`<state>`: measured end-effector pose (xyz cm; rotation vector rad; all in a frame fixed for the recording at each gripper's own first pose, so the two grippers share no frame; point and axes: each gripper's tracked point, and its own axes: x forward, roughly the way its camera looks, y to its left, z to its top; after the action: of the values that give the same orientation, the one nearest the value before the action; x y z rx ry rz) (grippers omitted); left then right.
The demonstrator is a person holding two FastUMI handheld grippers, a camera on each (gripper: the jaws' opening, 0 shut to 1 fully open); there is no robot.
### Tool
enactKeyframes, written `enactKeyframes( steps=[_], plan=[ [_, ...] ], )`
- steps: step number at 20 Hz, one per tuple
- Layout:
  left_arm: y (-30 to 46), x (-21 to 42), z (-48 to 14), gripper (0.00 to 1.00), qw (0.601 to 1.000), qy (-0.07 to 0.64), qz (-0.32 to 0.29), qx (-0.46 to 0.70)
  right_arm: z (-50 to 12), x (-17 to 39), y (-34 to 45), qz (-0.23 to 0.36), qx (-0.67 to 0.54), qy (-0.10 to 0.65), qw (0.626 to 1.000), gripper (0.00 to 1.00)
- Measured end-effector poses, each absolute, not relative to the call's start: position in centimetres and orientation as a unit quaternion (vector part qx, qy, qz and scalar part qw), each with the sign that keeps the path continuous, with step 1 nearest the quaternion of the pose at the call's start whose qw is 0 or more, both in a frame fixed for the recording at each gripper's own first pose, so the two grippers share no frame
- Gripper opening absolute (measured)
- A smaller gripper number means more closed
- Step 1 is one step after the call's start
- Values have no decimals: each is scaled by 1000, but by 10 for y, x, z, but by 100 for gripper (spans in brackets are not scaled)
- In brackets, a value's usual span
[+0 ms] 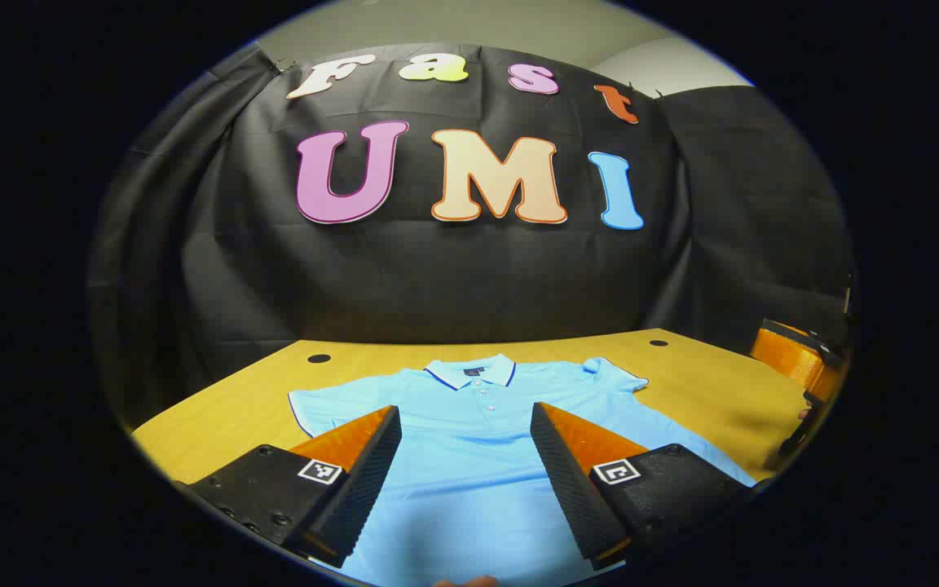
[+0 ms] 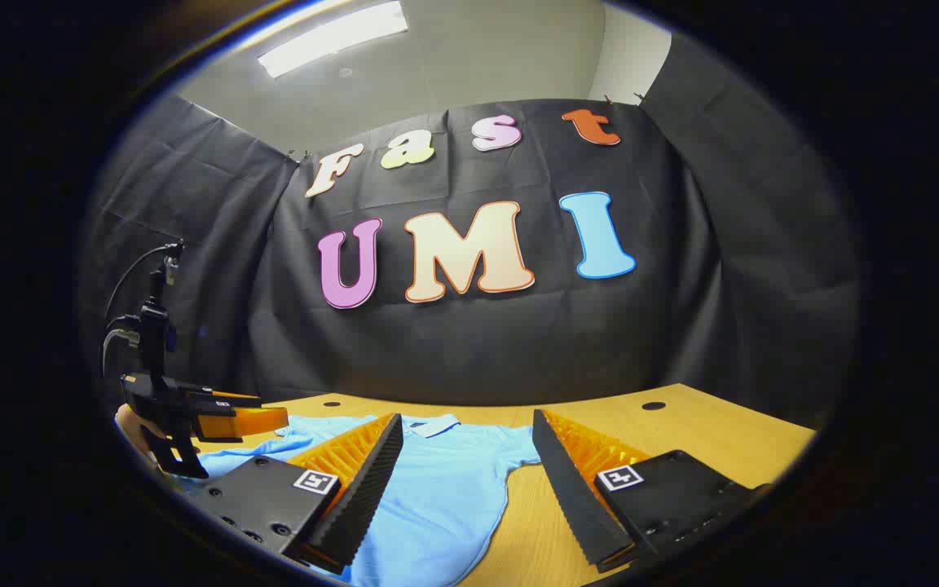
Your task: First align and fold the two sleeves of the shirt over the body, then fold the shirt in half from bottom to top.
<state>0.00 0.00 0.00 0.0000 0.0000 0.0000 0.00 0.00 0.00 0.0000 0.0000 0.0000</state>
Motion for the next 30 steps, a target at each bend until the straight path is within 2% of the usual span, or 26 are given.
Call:
enactKeyframes(
  steps=[10, 15, 25, 30],
  plan=[
    [0, -1, 0, 95, 999, 5, -15, -28, -6, -1, 19, 18, 18, 24, 999, 98],
    [6, -3, 7, 95, 999, 2, -17, -37, 0, 11, 13, 9, -48, 32, 998, 98],
    [14, -13, 27, 95, 998, -15, -28, -58, -37, 95, 10, 25, -18, 186, 982, 98],
    [21, -17, 31, 95, 997, -20, -25, -63, -51, 158, -20, 1, -25, 231, 973, 98]
  ],
)
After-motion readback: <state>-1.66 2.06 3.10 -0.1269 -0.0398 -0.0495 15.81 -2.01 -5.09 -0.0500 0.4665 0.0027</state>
